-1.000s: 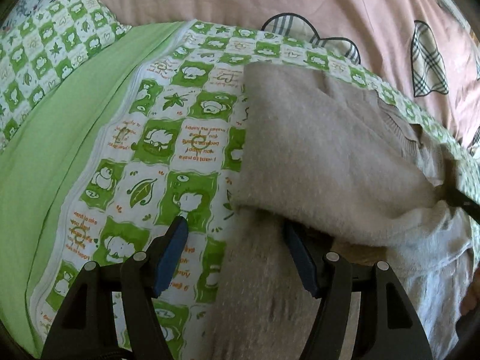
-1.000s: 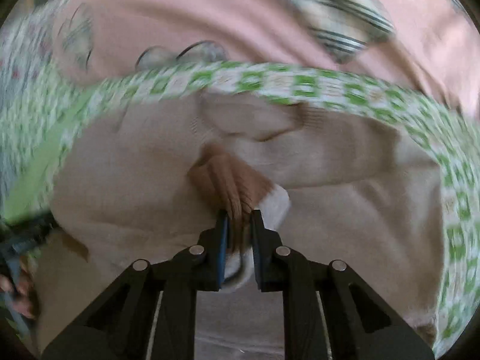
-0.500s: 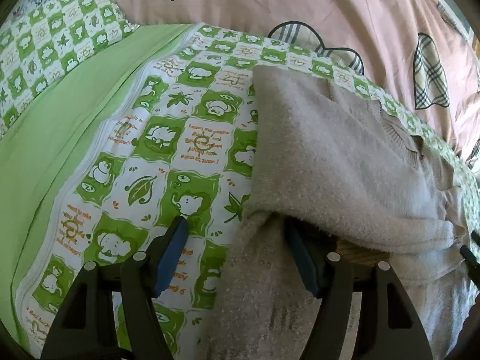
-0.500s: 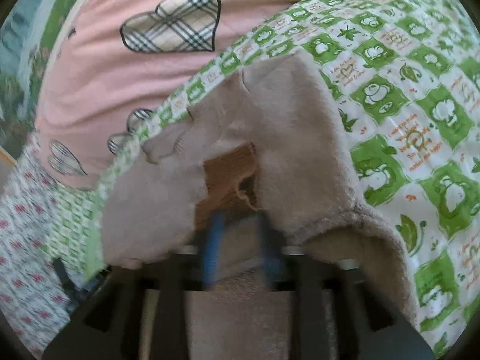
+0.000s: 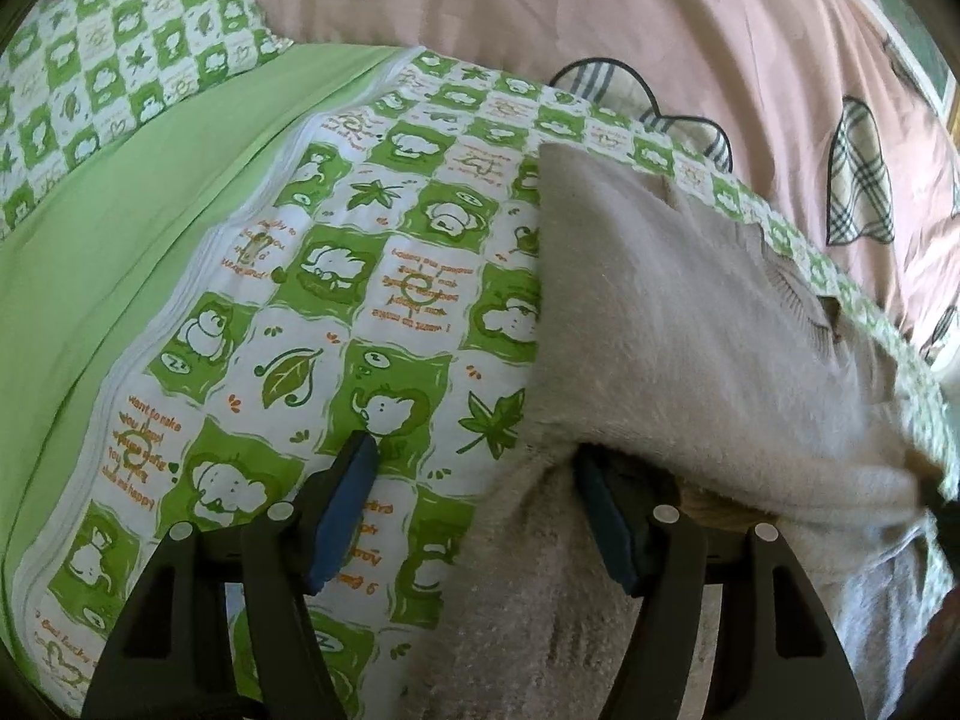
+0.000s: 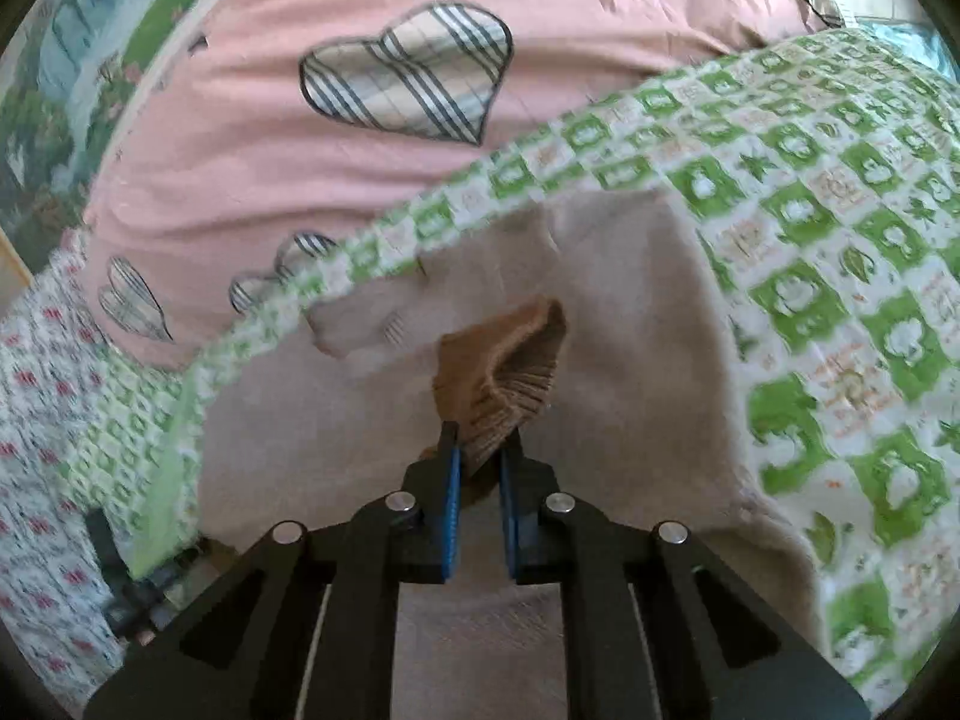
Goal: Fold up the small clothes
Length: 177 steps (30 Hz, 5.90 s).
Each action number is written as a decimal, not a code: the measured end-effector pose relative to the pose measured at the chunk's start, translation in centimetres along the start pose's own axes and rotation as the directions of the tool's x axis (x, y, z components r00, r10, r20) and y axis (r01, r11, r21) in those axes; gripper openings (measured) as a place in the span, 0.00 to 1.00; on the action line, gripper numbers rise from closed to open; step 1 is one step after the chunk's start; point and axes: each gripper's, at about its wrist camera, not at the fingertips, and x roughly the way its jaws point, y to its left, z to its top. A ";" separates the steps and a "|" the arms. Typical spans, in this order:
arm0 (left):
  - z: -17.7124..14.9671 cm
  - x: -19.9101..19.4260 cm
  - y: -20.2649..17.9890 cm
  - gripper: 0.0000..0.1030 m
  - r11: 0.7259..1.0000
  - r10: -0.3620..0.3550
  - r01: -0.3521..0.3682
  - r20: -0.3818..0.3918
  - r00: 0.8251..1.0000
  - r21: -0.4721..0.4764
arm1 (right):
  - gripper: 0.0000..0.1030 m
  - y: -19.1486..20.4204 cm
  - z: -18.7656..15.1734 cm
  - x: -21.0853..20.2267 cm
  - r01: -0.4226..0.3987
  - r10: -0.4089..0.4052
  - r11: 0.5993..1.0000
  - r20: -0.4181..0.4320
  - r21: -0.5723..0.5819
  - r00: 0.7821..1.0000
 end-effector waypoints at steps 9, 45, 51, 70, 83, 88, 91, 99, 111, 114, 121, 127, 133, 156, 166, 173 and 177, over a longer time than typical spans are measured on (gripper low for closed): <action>0.3 -0.1 1.8 0.63 0.991 -0.094 0.094 0.009 0.996 -0.095 | 0.16 -0.7 -0.7 1.3 0.021 -0.020 1.000 -0.058 0.013 0.998; -20.5 -17.6 4.8 0.40 0.931 -0.352 0.364 -0.291 0.890 -0.013 | 0.43 -9.1 -18.1 -20.4 -0.217 0.201 0.975 -0.226 -0.050 0.953; -20.8 -17.7 4.7 0.10 0.929 -0.349 0.370 -0.305 0.886 0.012 | 0.39 -7.3 -20.7 -18.7 -0.321 0.283 0.942 -0.284 -0.097 0.916; -20.2 -19.5 5.3 0.07 0.898 -0.417 0.438 -0.258 0.872 0.029 | 0.09 -7.0 -20.6 -19.9 -0.488 0.466 0.872 -0.244 -0.039 0.851; -6.4 -21.3 1.4 0.07 0.856 -0.517 0.514 0.076 0.853 0.057 | 0.09 -4.5 -7.3 -19.9 -0.547 0.553 0.829 0.019 -0.114 0.833; -0.2 -17.8 -1.5 0.07 0.853 -0.522 0.518 0.114 0.845 0.063 | 0.09 -4.5 -0.9 -15.7 -0.484 0.493 0.869 0.092 -0.103 0.865; 3.5 -14.1 -3.3 0.07 0.861 -0.508 0.505 0.101 0.855 0.062 | 0.09 -4.7 2.5 -12.5 -0.433 0.440 0.897 0.102 -0.083 0.892; 8.7 -3.4 -6.1 0.07 0.900 -0.434 0.433 0.024 0.901 0.046 | 0.09 -5.7 7.7 -4.0 -0.303 0.303 0.953 0.084 -0.007 0.949; 8.3 2.6 -5.5 0.21 0.929 -0.370 0.371 -0.103 0.923 -0.013 | 0.16 -7.7 7.8 0.4 -0.182 0.181 0.983 0.022 0.037 0.983; 5.5 -0.2 -6.6 0.25 0.914 -0.397 0.404 -0.124 0.909 0.040 | 0.34 -6.7 6.2 -3.4 -0.152 0.155 0.988 0.106 -0.030 0.982; -1.5 -1.3 -14.3 0.30 0.829 -0.457 0.523 -0.298 0.838 0.199 | 0.35 -0.1 1.4 -1.9 -0.263 0.236 0.927 -0.129 -0.266 0.963; 0.0 1.3 -15.3 0.29 0.852 -0.368 0.450 -0.306 0.878 0.268 | 0.35 1.6 0.7 2.5 -0.261 0.155 0.884 -0.286 -0.387 0.946; 6.1 3.8 -13.2 0.28 0.901 -0.275 0.328 -0.212 0.938 0.285 | 0.34 -1.6 6.1 3.7 -0.128 0.090 0.947 -0.138 -0.296 0.986; -2.6 -5.2 -2.5 0.36 0.964 -0.255 0.247 -0.069 0.965 -0.102 | 0.39 -2.7 0.6 -2.9 -0.170 0.170 0.985 -0.013 -0.039 0.985; -8.8 -9.2 -2.2 0.46 0.943 -0.300 0.280 -0.098 0.949 -0.178 | 0.44 -1.4 -3.8 -4.6 -0.183 0.177 0.981 -0.091 -0.066 0.980; -9.1 -10.0 -3.4 0.64 0.922 -0.354 0.329 -0.101 0.930 -0.202 | 0.50 -0.3 -4.3 -5.6 -0.191 0.184 0.979 -0.094 -0.068 0.978; -8.8 -9.3 -3.4 0.66 0.906 -0.382 0.349 -0.106 0.918 -0.238 | 0.52 0.2 -4.4 -5.8 -0.201 0.194 0.977 -0.095 -0.069 0.976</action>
